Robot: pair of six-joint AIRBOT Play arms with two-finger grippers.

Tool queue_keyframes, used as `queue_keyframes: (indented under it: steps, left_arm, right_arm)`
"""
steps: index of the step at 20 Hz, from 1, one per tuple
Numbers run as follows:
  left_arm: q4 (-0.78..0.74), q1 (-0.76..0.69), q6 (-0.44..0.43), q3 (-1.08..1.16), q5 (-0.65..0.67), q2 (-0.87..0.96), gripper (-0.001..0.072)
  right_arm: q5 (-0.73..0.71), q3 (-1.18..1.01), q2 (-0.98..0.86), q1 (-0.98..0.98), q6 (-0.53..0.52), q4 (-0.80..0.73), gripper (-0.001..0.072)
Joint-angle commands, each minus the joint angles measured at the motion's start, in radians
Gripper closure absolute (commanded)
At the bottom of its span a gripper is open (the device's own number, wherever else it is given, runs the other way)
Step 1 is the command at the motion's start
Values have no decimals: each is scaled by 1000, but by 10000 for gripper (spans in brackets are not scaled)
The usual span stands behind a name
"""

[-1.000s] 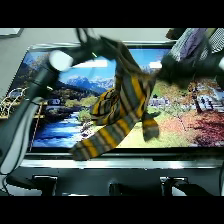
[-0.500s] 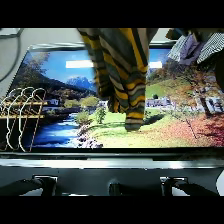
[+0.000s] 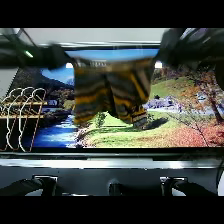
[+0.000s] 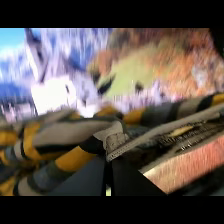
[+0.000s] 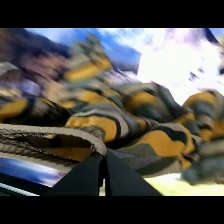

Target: Fold the clothes and pants, and hang the long-sleeved shirts on hangers.

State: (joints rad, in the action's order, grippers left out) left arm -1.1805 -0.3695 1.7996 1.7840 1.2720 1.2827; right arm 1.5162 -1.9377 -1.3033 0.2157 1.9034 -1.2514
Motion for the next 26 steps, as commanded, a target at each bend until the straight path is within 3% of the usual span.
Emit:
queue_keyframes:
  steps: [1, 6, 9, 13, 16, 17, 19, 22, 26]
  left_arm:
    - [2, -72, 132, -261, 32, -3, 680]
    - [4, -159, 201, -582, -182, -1, 680]
    - [64, -175, 202, -697, -284, -1, 680]
    - [85, -173, 198, -738, -321, -1, 652]
    - [89, -133, 198, -736, -300, -10, 218]
    - [89, -100, 194, -732, -265, -20, 114]
    - [82, 8, 90, -709, -164, -63, 84]
    - [-69, 233, -52, -679, -61, -167, 86]
    - [-130, 537, -359, -676, 136, -249, 92]
  right_arm:
    - [32, 239, 13, 175, 6, -404, 679]
    - [-214, 666, 87, 215, 254, -425, 679]
    - [-298, 793, 90, 230, 274, -288, 679]
    - [-349, 830, 90, 304, 331, -309, 679]
    - [-348, 830, 90, 308, 360, -309, 679]
    - [-348, 830, 90, 308, 360, -304, 679]
    - [-346, 830, 91, 308, 359, -286, 679]
    - [-343, 829, 98, 308, 341, -267, 679]
    - [-328, 828, 113, 308, 313, -259, 678]
